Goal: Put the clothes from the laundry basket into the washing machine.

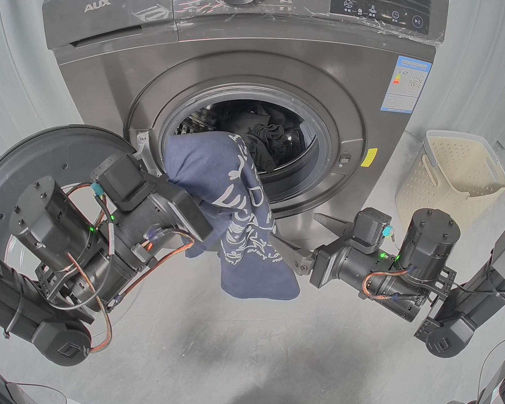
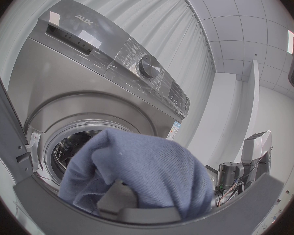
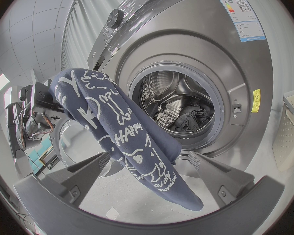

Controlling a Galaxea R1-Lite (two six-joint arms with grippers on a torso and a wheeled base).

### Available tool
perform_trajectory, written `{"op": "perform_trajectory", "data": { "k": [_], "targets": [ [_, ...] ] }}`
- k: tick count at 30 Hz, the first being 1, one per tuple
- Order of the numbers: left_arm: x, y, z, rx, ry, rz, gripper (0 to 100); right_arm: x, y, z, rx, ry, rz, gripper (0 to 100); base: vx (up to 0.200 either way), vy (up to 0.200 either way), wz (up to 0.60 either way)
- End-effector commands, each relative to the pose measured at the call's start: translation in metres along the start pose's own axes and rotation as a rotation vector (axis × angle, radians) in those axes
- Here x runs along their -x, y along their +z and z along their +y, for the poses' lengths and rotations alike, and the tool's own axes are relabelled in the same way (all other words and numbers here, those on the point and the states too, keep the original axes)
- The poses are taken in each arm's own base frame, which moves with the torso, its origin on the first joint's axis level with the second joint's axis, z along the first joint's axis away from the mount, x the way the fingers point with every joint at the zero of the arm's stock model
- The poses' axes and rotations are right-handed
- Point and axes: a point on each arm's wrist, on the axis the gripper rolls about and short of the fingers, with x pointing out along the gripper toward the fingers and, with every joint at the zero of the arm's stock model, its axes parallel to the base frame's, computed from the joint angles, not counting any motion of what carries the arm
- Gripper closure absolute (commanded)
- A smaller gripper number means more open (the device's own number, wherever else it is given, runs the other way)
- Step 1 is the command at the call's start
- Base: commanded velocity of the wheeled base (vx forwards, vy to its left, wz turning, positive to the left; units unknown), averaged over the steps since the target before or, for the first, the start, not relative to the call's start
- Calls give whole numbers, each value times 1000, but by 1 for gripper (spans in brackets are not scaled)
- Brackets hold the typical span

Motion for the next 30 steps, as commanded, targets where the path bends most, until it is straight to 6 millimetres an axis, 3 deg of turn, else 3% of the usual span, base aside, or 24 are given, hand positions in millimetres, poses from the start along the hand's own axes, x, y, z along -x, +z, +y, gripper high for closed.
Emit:
{"op": "perform_trajectory", "data": {
  "k": [1, 13, 25, 30],
  "targets": [
    [0, 0, 0, 1, -2, 0, 100, 0, 0, 0, 0, -1, 1, 0, 0, 0, 0],
    [9, -19, 14, 15, 118, 129, 100, 5, 0, -1, -3, -3, 4, 0, 0, 0, 0],
    [17, -30, 12, -23, 101, 170, 100, 50, -23, -13, -5, -39, 130, 0, 0, 0, 0],
    [14, -35, 14, -23, 106, 178, 100, 58, -23, -14, -9, -24, 97, 0, 200, 0, 0]
  ]
}}
